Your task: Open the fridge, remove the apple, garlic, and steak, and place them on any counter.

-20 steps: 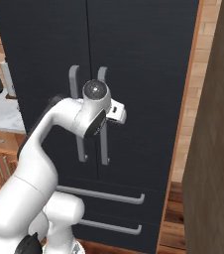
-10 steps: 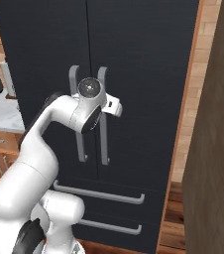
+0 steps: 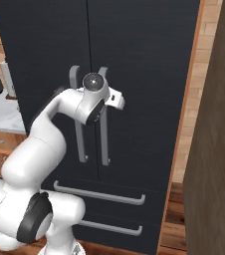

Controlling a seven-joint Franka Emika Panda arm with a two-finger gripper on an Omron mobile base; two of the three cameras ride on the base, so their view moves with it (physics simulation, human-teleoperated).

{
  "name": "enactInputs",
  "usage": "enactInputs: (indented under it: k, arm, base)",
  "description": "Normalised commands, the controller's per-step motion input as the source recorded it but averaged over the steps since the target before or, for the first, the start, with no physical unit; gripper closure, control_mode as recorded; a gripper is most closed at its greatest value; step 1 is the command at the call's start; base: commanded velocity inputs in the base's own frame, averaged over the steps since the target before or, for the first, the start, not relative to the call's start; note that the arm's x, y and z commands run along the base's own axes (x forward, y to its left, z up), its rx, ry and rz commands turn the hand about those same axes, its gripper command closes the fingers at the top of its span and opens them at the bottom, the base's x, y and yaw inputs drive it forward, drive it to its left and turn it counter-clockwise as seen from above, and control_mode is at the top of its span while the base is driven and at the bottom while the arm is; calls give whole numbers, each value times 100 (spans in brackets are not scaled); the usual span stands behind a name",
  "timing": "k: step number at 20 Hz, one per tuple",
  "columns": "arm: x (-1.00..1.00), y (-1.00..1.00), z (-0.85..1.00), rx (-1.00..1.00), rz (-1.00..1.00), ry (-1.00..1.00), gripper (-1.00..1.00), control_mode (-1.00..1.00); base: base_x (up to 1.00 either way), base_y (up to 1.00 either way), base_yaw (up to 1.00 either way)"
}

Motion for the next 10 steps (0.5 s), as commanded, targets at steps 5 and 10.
enactInputs:
  k: [5,10]
  arm:
    - [44,0,-1,0,0,-8,-100,-100]
    - [27,0,-14,0,0,-10,-100,-100]
  base:
    - [0,0,0]
    - [0,0,0]
